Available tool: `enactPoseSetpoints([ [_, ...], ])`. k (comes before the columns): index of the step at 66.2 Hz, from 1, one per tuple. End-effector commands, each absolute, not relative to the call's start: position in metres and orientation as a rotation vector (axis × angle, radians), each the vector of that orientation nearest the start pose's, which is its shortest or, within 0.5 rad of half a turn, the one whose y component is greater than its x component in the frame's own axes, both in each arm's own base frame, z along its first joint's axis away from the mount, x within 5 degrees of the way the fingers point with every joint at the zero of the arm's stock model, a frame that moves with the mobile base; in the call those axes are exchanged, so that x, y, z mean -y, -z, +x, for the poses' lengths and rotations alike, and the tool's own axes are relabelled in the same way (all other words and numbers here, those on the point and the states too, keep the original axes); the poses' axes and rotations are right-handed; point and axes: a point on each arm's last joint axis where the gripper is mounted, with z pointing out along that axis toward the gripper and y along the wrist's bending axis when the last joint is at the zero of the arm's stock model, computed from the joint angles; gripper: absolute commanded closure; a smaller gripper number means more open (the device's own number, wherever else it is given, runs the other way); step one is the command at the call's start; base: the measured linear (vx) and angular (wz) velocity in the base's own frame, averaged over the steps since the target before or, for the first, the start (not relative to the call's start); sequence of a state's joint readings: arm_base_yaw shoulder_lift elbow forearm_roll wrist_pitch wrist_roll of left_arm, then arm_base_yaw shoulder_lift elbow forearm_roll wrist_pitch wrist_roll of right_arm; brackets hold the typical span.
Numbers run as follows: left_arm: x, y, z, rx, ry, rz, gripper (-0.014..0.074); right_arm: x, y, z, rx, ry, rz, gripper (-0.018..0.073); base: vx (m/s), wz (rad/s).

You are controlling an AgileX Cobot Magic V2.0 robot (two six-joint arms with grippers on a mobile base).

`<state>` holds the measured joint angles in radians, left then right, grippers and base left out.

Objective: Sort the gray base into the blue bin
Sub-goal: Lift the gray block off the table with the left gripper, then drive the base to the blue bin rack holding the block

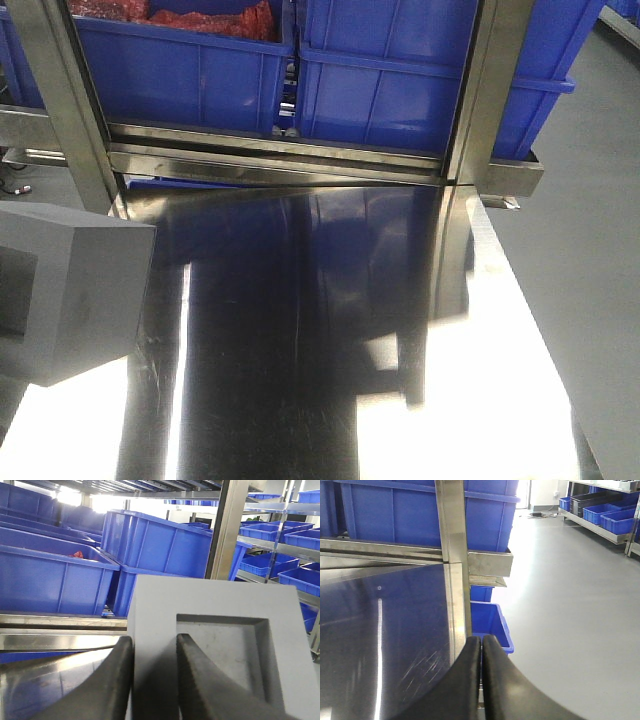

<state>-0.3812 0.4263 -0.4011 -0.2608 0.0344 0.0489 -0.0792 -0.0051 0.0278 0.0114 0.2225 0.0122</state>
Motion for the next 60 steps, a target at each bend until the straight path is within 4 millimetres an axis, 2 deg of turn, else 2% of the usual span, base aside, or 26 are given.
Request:
enactPoseSetpoints([
  [1, 0.0351, -0.3335, 0.091, -1.432, 0.498, 0.093, 0.0594, 0.0046, -0.1887, 0.0579, -1.675, 0.055, 0.073, 0.0564, 0.0, 0.0],
  [43, 0.0351, -0.3335, 0.091, -1.432, 0.498, 0.093, 0.0594, 0.0046, -0.1887, 0.0579, -1.675, 0.055, 0.073, 0.0564, -0.01, -0.01],
  [60, 0.0351, -0.3335, 0.091, -1.432, 0.498, 0.093, 0.0594, 0.0046, -0.1887, 0.0579, -1.675, 0.055, 0.073, 0.0564, -0.1, -0.27],
])
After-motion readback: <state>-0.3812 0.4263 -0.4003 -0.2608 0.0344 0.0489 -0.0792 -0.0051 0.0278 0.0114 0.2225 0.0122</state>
